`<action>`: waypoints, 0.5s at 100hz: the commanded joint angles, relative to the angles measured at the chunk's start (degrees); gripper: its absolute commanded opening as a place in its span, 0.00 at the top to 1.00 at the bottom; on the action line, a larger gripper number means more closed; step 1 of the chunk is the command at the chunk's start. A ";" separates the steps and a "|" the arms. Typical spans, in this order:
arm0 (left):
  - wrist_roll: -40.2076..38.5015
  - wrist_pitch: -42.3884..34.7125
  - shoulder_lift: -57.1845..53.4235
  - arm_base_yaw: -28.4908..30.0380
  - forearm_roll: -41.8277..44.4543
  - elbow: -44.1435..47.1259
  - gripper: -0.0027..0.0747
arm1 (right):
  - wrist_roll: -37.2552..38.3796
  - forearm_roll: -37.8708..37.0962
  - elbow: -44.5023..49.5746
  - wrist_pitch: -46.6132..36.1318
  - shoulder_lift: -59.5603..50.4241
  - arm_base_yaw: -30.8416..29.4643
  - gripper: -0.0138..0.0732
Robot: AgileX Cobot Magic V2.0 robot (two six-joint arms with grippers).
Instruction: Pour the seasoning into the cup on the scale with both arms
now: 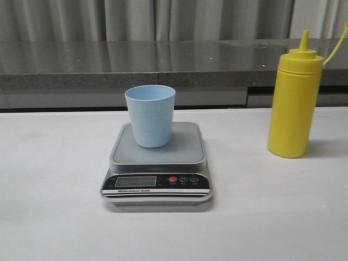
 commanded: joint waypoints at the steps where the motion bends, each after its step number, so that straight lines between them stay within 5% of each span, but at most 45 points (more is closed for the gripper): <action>1: -0.54 -4.34 0.49 0.11 -0.54 -1.64 0.99 | -0.08 -1.27 -2.11 -11.32 3.47 0.81 0.31; 50: -0.54 -4.34 0.49 0.11 -0.54 -1.64 0.99 | -0.08 -3.02 -2.11 -31.81 24.31 4.56 0.30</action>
